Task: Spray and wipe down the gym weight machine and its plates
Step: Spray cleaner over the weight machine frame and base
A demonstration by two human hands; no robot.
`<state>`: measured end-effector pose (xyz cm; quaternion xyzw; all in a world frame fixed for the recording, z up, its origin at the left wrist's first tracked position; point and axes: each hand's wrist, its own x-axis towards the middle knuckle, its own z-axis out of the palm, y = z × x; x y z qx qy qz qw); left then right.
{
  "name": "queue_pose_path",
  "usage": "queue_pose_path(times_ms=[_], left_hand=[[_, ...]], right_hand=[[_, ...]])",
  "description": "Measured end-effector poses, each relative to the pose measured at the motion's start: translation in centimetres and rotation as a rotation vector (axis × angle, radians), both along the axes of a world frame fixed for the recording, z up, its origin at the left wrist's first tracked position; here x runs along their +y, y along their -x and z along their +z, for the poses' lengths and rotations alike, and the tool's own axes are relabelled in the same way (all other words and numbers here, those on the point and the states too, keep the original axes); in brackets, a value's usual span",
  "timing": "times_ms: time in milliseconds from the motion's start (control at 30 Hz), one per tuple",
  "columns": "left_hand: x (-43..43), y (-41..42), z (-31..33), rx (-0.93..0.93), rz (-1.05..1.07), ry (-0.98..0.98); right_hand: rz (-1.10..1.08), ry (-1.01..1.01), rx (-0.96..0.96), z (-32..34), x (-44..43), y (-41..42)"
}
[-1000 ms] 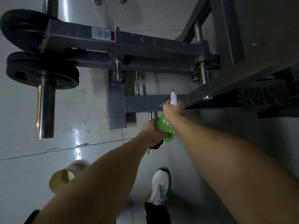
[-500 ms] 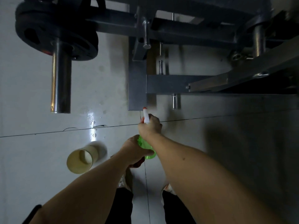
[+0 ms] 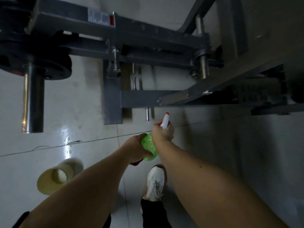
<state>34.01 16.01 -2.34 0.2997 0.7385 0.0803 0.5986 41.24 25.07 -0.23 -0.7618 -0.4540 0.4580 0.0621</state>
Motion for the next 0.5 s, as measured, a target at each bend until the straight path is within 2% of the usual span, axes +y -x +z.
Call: queue_pose_path(times_ms=[100, 300, 500], left_hand=[[1.7, -0.7, 3.8, 0.01, -0.061, -0.043], [3.8, -1.2, 11.1, 0.022, -0.197, -0.088], [4.8, -1.7, 16.7, 0.062, -0.209, -0.176]], right_hand=[[-0.146, -0.035, 0.034, 4.0, 1.1, -1.0], [-0.251, -0.086, 0.08, 11.2, 2.1, -2.6], [-0.2, -0.141, 0.136, 16.5, 2.1, -3.4]])
